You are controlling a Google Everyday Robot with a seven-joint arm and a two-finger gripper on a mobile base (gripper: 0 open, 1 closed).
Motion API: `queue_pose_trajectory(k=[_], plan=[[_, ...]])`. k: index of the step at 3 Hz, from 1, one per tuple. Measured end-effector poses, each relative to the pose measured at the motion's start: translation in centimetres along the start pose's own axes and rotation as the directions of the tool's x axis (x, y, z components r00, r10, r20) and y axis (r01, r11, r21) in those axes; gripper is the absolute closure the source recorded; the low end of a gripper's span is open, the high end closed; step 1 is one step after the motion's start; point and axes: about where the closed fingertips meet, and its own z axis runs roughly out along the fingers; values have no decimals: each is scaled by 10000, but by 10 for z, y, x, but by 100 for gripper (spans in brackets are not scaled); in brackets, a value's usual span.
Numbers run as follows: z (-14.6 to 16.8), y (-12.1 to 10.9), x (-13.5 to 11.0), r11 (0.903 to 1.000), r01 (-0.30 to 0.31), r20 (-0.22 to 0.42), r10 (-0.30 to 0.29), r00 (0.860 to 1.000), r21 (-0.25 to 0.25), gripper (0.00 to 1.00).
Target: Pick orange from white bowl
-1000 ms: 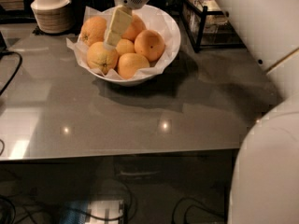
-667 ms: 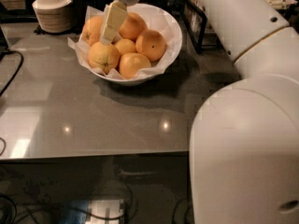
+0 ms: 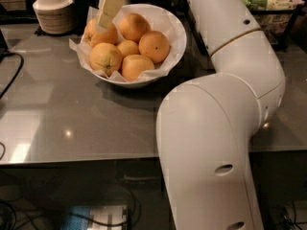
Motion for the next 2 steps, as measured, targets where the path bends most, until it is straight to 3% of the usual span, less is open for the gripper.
queue_pose_trajectory(k=[1,2], plan=[[0,0,0,10000,1,5,-1,10000,5,0],[10,11,4,9988,-266,-233,257,9994,-418,0]])
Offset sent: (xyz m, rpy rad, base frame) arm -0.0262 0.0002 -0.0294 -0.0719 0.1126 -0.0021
